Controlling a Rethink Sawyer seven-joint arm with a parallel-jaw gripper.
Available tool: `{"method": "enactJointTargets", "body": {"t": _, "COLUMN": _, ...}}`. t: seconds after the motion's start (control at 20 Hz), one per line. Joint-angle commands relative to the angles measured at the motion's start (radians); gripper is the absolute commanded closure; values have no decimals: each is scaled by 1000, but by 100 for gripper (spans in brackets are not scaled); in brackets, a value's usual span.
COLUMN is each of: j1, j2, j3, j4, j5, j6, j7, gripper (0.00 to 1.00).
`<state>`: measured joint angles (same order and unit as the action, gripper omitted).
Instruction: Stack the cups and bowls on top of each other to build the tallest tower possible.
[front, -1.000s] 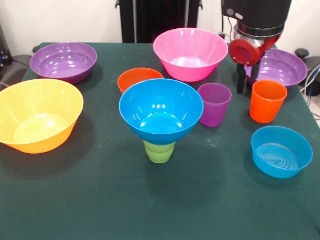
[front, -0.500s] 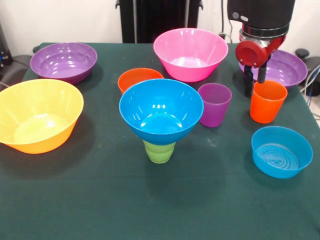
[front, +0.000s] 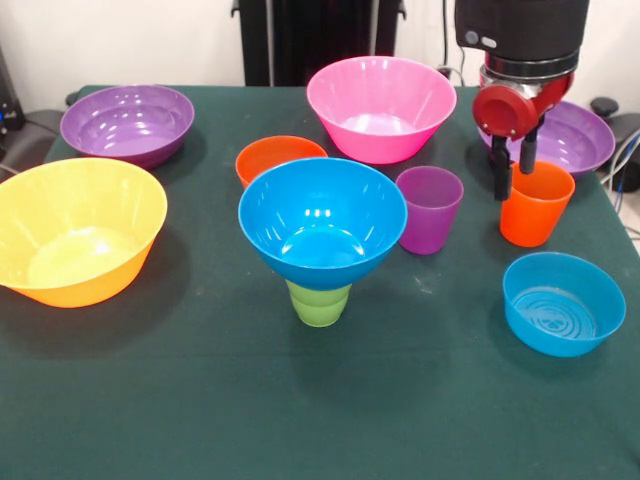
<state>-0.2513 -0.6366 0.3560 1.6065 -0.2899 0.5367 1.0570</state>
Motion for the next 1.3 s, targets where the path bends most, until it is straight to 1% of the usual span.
{"method": "enactJointTargets", "body": {"t": 0.05, "j1": 1, "j2": 85, "j3": -19, "j4": 31, "j5": -26, "j6": -48, "j7": 153, "gripper": 0}}
{"method": "enactJointTargets", "body": {"t": 0.3, "j1": 22, "j2": 96, "j3": -47, "j4": 3, "j5": -33, "j6": 4, "j7": 146, "gripper": 0}}
{"method": "enactJointTargets", "body": {"t": 0.5, "j1": 28, "j2": 109, "j3": -54, "j4": -11, "j5": -29, "j6": 13, "j7": 141, "gripper": 0}}
{"method": "enactJointTargets", "body": {"t": 0.65, "j1": 27, "j2": 109, "j3": -59, "j4": -4, "j5": -27, "j6": 14, "j7": 137, "gripper": 0}}
{"method": "enactJointTargets", "body": {"t": 0.75, "j1": 22, "j2": 114, "j3": -54, "j4": 5, "j5": -21, "j6": 1, "j7": 139, "gripper": 0}}
{"method": "enactJointTargets", "body": {"t": 0.9, "j1": 3, "j2": 117, "j3": -24, "j4": 20, "j5": -8, "j6": -33, "j7": 134, "gripper": 0}}
{"method": "enactJointTargets", "body": {"t": 1.15, "j1": -6, "j2": 127, "j3": -18, "j4": 38, "j5": -18, "j6": -85, "j7": 139, "gripper": 0}}
{"method": "enactJointTargets", "body": {"t": 1.3, "j1": -4, "j2": 129, "j3": -22, "j4": 36, "j5": -23, "j6": -90, "j7": 138, "gripper": 0}}
